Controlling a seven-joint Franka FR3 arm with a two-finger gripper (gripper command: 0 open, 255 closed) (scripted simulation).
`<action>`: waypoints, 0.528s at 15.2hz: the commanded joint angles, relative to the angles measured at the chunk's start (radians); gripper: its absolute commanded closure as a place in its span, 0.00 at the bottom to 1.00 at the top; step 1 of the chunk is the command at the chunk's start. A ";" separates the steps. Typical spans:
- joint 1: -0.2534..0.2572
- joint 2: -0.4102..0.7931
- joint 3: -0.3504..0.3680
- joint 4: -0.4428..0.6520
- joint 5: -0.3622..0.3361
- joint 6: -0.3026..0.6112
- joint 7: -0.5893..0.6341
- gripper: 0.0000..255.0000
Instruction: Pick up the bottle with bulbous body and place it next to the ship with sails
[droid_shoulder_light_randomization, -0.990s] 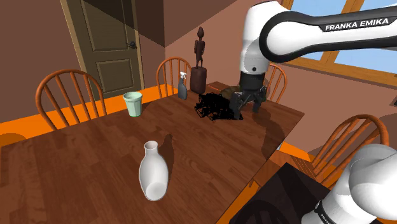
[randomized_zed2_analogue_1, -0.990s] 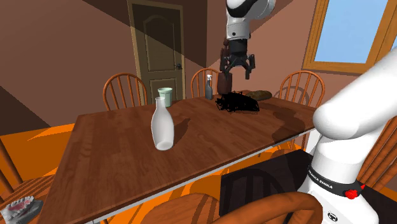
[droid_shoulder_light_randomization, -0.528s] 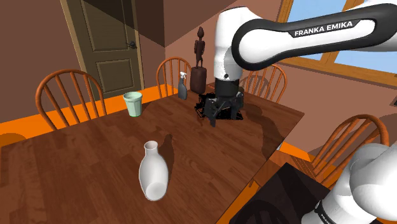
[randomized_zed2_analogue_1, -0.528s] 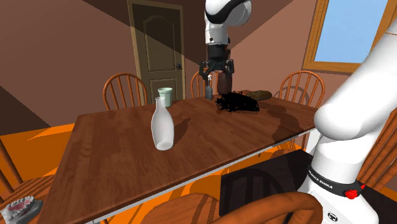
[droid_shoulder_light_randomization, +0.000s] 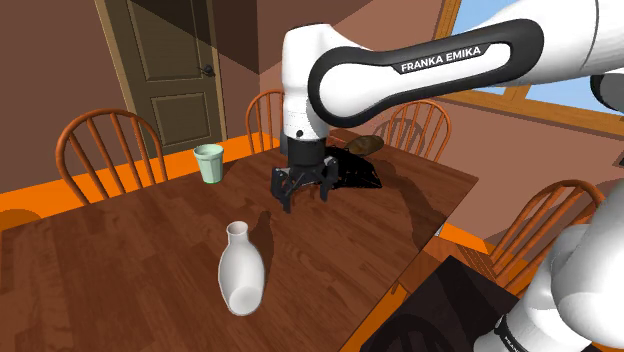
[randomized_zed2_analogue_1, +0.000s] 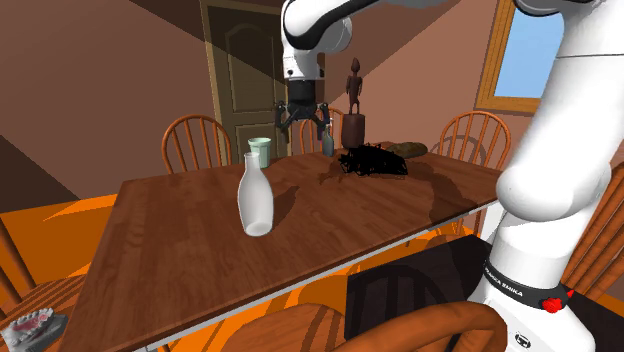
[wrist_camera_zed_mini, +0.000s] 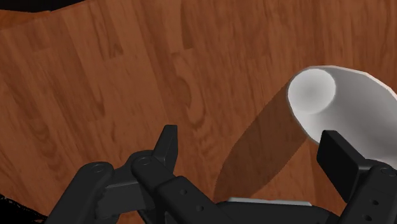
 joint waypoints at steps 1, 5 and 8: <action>0.016 0.069 0.018 0.061 -0.024 0.008 0.042 0.00; 0.064 0.221 0.044 0.211 -0.087 0.004 0.125 0.00; 0.113 0.342 0.052 0.345 -0.138 -0.013 0.180 0.00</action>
